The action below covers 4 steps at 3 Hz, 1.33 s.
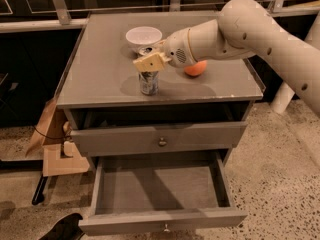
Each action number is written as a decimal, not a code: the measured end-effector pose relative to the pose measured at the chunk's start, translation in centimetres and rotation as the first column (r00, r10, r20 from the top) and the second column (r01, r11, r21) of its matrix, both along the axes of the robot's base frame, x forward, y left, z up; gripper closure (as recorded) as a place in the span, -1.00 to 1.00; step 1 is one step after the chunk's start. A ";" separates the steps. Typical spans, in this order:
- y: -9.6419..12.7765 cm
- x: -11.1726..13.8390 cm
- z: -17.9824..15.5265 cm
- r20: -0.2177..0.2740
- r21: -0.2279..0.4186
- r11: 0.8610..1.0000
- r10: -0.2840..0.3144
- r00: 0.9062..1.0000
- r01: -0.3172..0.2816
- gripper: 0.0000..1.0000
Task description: Pick redbull can from middle drawer and place on counter
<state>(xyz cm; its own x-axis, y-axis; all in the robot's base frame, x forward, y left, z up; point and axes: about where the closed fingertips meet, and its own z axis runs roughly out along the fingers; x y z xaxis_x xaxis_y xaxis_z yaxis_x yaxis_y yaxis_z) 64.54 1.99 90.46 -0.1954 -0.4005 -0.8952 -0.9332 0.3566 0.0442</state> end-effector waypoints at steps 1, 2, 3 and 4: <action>0.0 0.0 0.0 0.000 0.000 1.000 0.000 1.000 0.000 -0.30; 0.0 0.0 0.0 0.000 0.000 1.000 0.000 1.000 0.000 -0.77; 0.0 0.0 0.0 0.000 0.000 1.000 0.000 1.000 0.000 -1.00; 0.0 0.0 0.0 0.000 0.000 1.000 0.000 1.000 0.000 -1.00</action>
Offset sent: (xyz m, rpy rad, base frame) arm 0.0000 0.0000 0.0000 0.0000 0.0000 0.0001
